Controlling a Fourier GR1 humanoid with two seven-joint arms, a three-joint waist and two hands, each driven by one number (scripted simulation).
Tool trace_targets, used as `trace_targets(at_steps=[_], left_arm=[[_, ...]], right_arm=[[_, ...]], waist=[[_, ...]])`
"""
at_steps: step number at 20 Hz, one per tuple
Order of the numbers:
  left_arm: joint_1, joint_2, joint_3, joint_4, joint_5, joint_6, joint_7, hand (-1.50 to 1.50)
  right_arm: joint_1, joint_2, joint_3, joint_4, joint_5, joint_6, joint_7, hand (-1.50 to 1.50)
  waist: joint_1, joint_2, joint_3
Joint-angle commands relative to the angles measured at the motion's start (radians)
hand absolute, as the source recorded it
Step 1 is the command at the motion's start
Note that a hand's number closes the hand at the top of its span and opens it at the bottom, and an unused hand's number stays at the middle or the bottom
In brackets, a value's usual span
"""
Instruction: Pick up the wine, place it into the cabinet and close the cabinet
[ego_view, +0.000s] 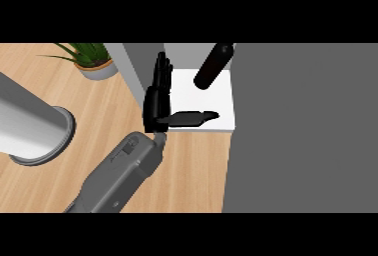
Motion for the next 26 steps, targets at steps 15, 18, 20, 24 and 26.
trace_targets(at_steps=[15, 18, 20, 24, 26], left_arm=[[0.58, 0.162, -0.257, -0.728, -0.148, 0.154, 0.046, -1.5], [0.595, 0.17, -0.239, -0.724, -0.155, 0.151, 0.021, -1.5], [0.617, 0.17, -0.266, -0.771, -0.179, 0.194, 0.033, -1.5], [0.727, 0.257, -0.227, -0.858, -0.147, 0.124, -0.004, -1.5], [0.778, 0.337, -0.207, -0.913, -0.138, 0.094, -0.001, -1.5]], right_arm=[[0.035, -0.105, 0.045, -0.194, -0.059, 0.05, 0.125, 1.5], [0.037, -0.179, 0.094, -0.204, -0.098, 0.137, 0.143, 1.5], [0.076, -0.203, 0.167, -0.154, -0.141, 0.19, 0.135, 1.5], [0.049, -0.16, 0.323, -0.203, -0.068, 0.153, 0.185, 1.5], [0.022, -0.16, 0.346, -0.193, -0.069, 0.163, 0.18, 1.5]], waist=[[-0.012, 0.008, 0.0], [-0.016, 0.009, 0.0], [-0.013, 0.007, 0.001], [-0.008, 0.009, -0.002], [0.004, 0.008, -0.003]])
